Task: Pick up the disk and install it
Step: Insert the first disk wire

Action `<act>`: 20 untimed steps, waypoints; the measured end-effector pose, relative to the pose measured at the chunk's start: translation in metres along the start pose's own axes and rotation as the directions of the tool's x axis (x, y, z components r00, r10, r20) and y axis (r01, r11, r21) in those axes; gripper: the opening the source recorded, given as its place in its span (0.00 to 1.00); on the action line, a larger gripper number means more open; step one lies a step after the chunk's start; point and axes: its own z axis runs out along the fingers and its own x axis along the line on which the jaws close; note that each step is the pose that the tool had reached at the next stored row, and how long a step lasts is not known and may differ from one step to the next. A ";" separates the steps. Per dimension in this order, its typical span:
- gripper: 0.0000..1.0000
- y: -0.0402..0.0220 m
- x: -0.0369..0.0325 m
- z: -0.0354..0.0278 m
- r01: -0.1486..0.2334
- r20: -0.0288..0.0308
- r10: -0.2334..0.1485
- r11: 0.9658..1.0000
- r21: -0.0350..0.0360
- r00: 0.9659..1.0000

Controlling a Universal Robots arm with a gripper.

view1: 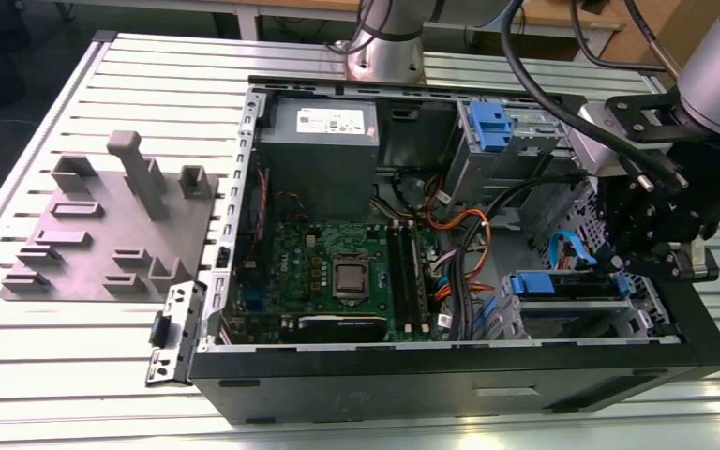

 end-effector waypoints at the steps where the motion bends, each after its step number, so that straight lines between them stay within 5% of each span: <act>1: 0.11 0.0000 0.0000 0.0000 0.000 0.000 0.000 1.000 0.000 1.000; 13: 0.11 0.0002 0.0057 0.0001 0.000 0.001 0.000 1.000 0.000 1.000; 16: 0.11 -0.0013 0.0058 0.0003 -0.002 0.011 0.002 1.000 -0.003 1.000; 20: 0.11 -0.0029 0.0060 0.0006 -0.002 0.013 0.002 1.000 -0.003 1.000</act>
